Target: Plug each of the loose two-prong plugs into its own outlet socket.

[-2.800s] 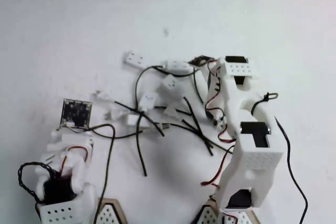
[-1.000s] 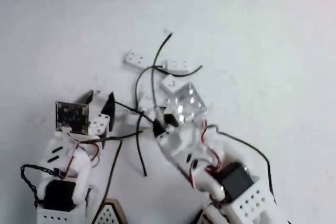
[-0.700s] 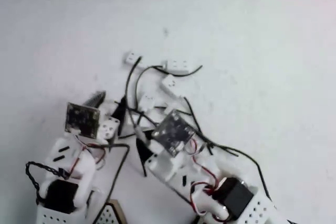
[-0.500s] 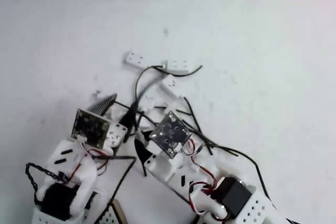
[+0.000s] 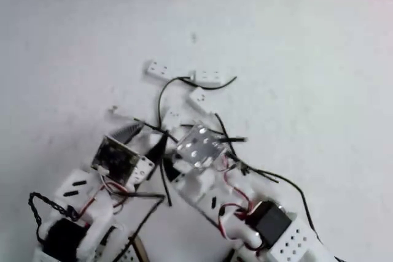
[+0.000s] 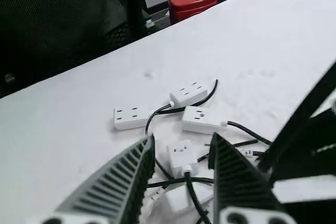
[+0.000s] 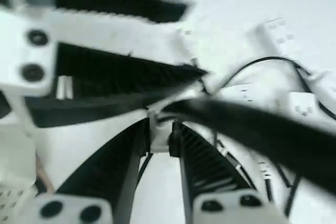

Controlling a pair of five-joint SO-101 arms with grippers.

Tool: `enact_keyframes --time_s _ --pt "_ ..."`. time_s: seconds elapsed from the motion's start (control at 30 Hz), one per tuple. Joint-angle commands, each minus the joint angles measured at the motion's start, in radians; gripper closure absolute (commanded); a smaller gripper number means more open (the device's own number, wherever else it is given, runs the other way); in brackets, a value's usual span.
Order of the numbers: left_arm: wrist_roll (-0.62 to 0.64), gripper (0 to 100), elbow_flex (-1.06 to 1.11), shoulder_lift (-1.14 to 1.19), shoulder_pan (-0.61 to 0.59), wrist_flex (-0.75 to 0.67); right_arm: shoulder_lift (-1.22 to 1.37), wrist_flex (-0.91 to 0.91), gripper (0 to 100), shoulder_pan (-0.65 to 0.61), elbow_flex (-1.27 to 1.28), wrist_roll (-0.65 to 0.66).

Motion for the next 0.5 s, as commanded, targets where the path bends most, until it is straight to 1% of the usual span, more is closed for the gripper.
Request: enact_keyframes --time_s 0.0,0.07,0.13,0.27,0.47 --pt "-0.018 78 -0.052 0.01 -0.165 -0.005 0.008 -0.031 98.2 0.11 -0.011 -0.041" --pt "-0.069 77 -0.074 0.044 -0.223 0.0 0.01 -0.041 98.2 0.162 -0.008 -0.055" --pt "-0.104 78 -0.11 0.127 -0.266 0.002 0.01 -0.073 98.2 0.205 0.011 -0.057" --pt "-0.133 77 -0.253 0.39 -0.323 0.003 0.01 -0.183 98.2 0.292 0.087 -0.057" --pt "-0.235 77 -0.465 0.797 -0.374 0.003 0.01 -0.294 98.2 0.401 0.157 -0.068"
